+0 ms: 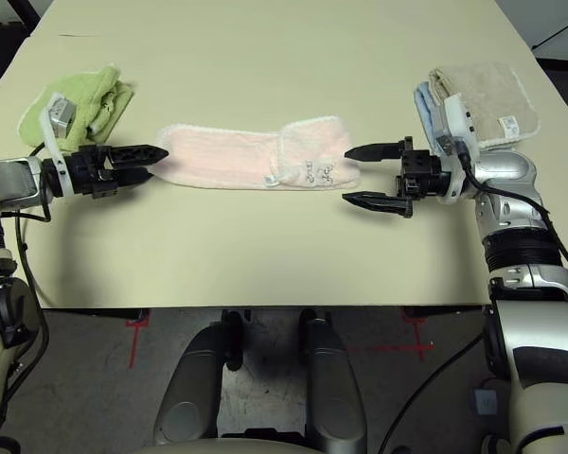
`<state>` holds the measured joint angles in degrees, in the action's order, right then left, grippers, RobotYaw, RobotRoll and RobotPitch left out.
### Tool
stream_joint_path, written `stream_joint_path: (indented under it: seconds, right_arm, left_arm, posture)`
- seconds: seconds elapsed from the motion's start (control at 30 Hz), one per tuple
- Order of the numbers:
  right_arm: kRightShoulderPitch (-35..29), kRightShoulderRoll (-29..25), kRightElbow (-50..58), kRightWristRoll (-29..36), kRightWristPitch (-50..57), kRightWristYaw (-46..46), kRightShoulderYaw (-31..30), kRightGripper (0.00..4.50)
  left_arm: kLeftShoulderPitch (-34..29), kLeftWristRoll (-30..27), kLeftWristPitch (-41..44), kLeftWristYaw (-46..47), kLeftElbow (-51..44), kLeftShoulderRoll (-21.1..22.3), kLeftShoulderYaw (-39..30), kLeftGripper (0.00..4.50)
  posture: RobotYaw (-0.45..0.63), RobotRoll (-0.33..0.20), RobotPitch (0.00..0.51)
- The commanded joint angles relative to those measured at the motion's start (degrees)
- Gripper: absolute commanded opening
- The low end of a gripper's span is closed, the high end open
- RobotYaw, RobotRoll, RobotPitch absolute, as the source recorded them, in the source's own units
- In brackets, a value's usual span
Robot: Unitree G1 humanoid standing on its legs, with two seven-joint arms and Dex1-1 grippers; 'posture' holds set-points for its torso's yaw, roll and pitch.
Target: Fold the towel and set it aside.
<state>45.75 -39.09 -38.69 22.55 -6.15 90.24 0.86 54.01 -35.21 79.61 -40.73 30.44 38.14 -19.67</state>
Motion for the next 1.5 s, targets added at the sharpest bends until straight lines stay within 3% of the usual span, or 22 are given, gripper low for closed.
stream_joint_path:
  seconds: [0.03, 0.1, 0.4, 0.57, 0.8, 0.97, 1.23, 1.5]
  right_arm:
    - [-1.3, -0.7, 1.1, -0.4, 0.2, -0.2, 1.2, 4.50]
    - [-1.5, -0.7, 1.1, -0.5, 0.1, -0.2, 1.2, 4.50]
    - [-1.5, -0.7, 2.1, -0.1, 1.1, -0.9, 1.4, 4.50]
    - [-0.7, -0.7, 1.6, -0.1, 1.7, -1.4, 1.6, 4.50]
    - [1.3, 0.2, -1.0, -1.1, 1.0, -2.0, 1.2, 4.50]
    - [1.9, 0.3, -2.8, -1.4, 0.0, -1.5, 1.4, 4.50]
    - [3.3, 0.7, -6.3, -2.0, -2.2, -0.8, 1.4, 4.50]
    - [3.0, -0.2, -9.6, -2.6, -4.7, -0.2, 2.1, 4.50]
  left_arm:
    - [-0.4, 1.5, -0.8, 2.2, 1.5, -0.4, 0.9, 4.12]
    - [-0.5, 1.7, -1.1, 2.7, 1.6, -0.5, 1.1, 3.53]
    - [-0.4, 1.6, -1.4, 2.6, 2.2, 0.7, 1.5, 0.03]
    - [-0.7, 1.5, -0.8, 2.1, 1.7, 3.0, 1.2, 0.03]
    - [-6.0, 1.5, -2.1, -0.6, 0.8, 11.9, 0.9, 0.03]
    - [-9.4, 0.5, -1.7, -2.3, -1.3, 15.7, 0.1, 0.03]
    - [-6.6, 1.1, -5.1, -2.5, -0.9, 15.0, 0.6, 0.03]
    - [7.3, -2.7, -2.9, -6.2, -4.4, 10.0, 4.5, 0.03]
  posture:
    - [-0.05, 0.000, 0.285]
    - [-0.05, 0.000, 0.285]
    - [-0.04, 0.000, 0.283]
    - [-0.04, 0.000, 0.281]
    - [-0.02, 0.000, 0.278]
    - [0.00, 0.000, 0.274]
    - [0.01, 0.000, 0.271]
    - [0.00, 0.000, 0.272]
